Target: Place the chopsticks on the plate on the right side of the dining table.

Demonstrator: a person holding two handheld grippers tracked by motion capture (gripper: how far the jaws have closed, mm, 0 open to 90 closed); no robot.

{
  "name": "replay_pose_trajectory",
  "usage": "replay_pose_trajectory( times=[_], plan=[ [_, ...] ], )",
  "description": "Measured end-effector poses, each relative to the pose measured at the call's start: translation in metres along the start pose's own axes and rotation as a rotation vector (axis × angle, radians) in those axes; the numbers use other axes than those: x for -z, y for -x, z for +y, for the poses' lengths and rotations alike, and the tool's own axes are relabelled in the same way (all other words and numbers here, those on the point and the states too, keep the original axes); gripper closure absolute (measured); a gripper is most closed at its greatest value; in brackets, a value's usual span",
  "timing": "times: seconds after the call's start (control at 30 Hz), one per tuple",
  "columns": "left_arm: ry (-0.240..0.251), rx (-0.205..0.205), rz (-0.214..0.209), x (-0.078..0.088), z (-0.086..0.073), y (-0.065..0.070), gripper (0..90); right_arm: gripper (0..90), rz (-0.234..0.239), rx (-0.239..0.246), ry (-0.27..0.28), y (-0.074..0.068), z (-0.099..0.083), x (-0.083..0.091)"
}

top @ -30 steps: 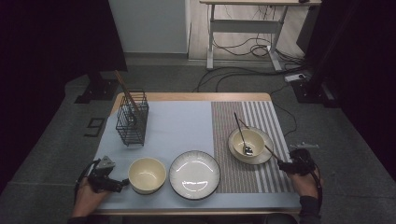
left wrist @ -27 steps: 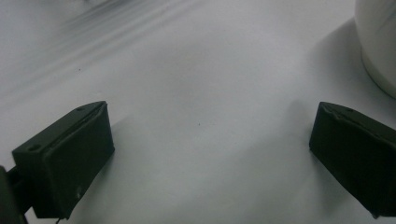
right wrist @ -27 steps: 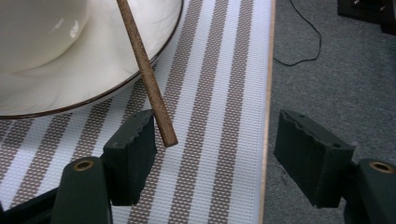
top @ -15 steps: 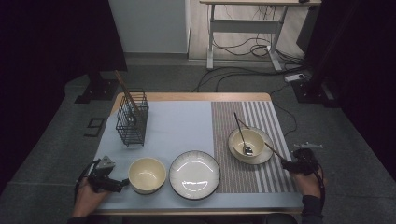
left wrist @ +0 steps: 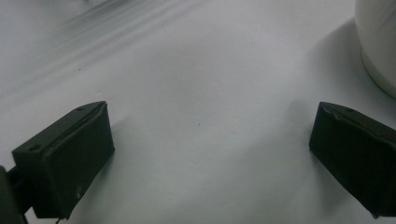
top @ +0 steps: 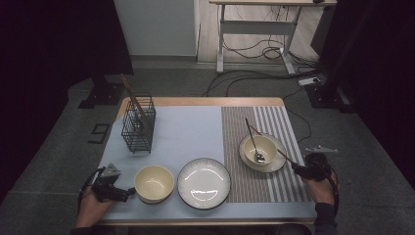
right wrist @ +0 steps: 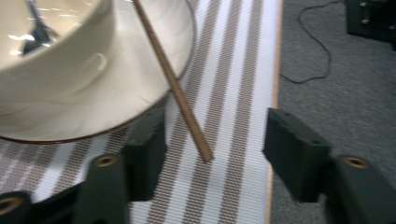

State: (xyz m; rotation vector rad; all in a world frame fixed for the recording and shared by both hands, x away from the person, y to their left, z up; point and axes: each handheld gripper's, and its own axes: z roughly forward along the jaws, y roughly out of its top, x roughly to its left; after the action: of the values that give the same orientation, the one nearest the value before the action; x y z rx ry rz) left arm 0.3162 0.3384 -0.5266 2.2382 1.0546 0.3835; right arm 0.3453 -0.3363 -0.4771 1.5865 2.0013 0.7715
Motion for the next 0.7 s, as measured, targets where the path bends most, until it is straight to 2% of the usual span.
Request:
replay_pose_trajectory(
  times=[0.17,0.37,0.67,0.7],
  plan=[
    [0.000,0.000,0.000,0.000,0.000,0.000,0.0,60.7,0.049,0.054,-0.022,0.000,0.002,-0.003],
    [0.000,0.000,0.000,0.000,0.000,0.000,0.0,65.6,0.075,0.081,-0.058,0.005,0.000,-0.010],
    [0.000,0.000,0.000,0.000,0.000,0.000,0.0,83.3,0.118,0.141,-0.082,-0.001,0.001,-0.014],
    [-0.001,0.000,0.000,0.000,0.000,0.000,0.0,83.1,0.119,0.142,-0.083,-0.002,0.001,-0.014]
  ],
)
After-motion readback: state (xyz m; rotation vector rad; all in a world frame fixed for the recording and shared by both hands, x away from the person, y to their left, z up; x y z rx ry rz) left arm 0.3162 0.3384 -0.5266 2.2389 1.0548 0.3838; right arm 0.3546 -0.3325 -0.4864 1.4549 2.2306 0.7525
